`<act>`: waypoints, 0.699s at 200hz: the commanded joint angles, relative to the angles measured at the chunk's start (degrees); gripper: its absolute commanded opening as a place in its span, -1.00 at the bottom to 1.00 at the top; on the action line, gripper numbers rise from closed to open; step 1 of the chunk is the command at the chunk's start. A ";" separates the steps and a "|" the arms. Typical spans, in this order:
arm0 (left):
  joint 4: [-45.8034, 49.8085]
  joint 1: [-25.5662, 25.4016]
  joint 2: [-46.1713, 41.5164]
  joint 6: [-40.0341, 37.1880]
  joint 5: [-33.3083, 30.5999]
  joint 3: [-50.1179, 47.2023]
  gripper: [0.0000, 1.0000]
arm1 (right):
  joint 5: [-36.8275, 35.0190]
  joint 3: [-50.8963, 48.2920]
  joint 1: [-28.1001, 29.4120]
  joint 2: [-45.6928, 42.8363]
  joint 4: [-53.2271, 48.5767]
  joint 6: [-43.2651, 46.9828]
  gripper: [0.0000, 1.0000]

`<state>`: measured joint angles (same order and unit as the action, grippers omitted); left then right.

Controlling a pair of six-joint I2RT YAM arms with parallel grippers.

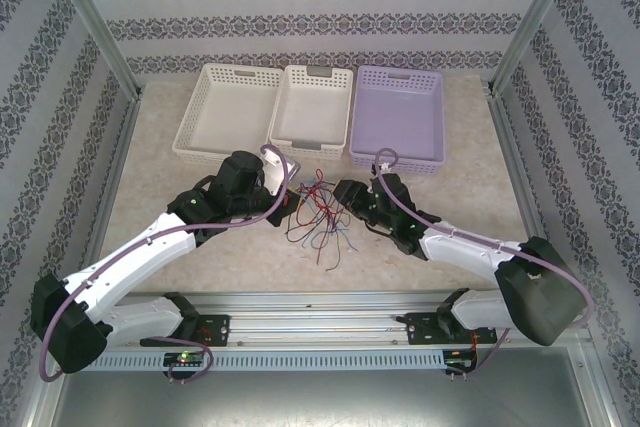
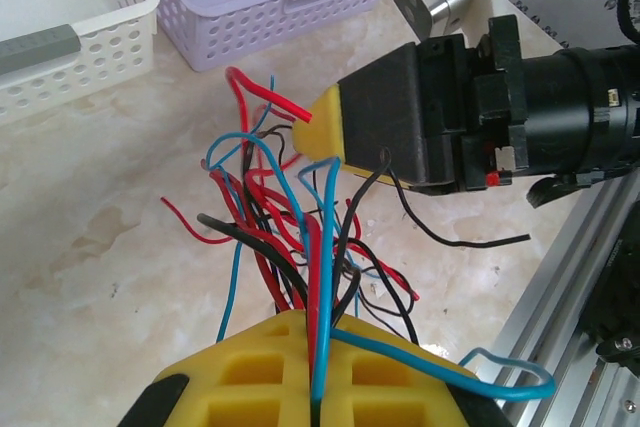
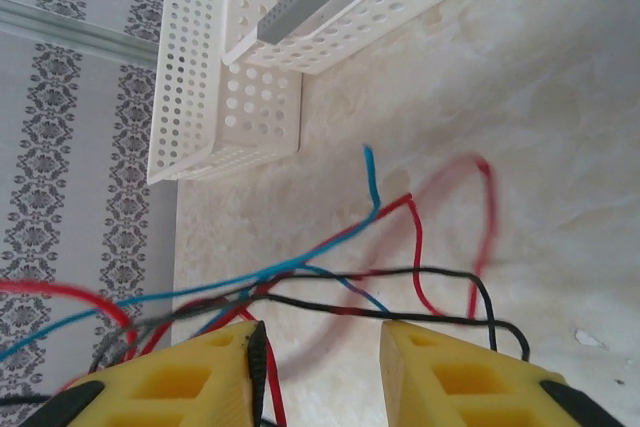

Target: Untangle the cables

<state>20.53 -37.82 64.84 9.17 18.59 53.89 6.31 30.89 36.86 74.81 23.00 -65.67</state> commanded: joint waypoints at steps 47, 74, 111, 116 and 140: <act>-3.83 -0.07 -2.32 -1.08 3.14 -0.98 -1.00 | -1.22 3.38 -0.13 2.18 3.30 0.20 -0.58; -3.66 -0.13 -2.25 -1.26 3.08 -0.93 -1.00 | -1.56 2.88 -0.21 1.37 2.80 0.40 -0.73; -2.93 -0.14 -2.03 -1.52 1.92 -0.74 -1.00 | -2.22 1.28 -1.82 -3.41 -0.77 2.17 -1.00; -2.67 -0.15 -1.95 -1.67 1.66 -0.53 -1.00 | -2.25 0.91 -2.37 -4.41 -1.57 2.38 -1.00; -0.90 -0.24 -1.38 -2.15 -1.42 0.21 -1.00 | -1.96 -1.73 -6.09 -10.03 -5.70 3.80 -1.00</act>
<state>20.08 -37.82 64.01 8.93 19.92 53.08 5.39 31.70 34.04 70.06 21.78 -64.34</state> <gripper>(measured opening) 0.056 0.046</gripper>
